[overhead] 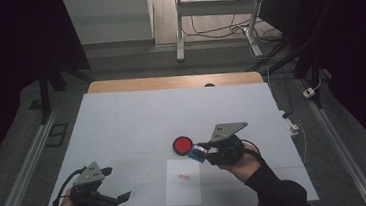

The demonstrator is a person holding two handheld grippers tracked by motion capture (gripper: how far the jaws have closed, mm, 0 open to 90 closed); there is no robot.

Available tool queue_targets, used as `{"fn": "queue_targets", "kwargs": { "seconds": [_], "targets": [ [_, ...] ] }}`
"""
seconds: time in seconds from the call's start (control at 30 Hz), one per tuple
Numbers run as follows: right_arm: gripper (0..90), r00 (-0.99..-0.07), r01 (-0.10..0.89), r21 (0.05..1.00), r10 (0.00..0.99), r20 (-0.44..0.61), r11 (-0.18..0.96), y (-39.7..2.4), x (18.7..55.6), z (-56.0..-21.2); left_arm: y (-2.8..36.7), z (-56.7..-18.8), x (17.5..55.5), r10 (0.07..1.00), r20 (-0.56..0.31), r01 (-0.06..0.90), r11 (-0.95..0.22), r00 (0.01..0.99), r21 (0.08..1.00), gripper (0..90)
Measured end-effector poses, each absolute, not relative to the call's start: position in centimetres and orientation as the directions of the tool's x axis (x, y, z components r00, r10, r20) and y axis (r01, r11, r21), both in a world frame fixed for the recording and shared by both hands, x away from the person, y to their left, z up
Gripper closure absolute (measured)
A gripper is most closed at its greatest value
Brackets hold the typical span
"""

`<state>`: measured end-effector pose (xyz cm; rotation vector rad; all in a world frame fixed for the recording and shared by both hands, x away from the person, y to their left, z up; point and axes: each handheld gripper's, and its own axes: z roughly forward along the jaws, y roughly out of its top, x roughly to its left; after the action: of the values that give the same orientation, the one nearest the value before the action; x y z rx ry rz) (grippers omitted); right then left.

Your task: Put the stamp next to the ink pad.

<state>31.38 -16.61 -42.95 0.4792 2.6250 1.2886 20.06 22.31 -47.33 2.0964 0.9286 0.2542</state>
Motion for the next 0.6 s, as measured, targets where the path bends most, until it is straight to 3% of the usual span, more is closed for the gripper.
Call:
{"fn": "queue_targets", "kwargs": {
  "seconds": [0.6],
  "targets": [
    [68.8,-0.883,0.253,0.756,0.463,-0.075,0.604,-18.8,33.2,-43.9,23.6,-47.5,18.8,0.754,-0.084,0.55,-0.394,0.651,0.736,0.0]
  ]
}}
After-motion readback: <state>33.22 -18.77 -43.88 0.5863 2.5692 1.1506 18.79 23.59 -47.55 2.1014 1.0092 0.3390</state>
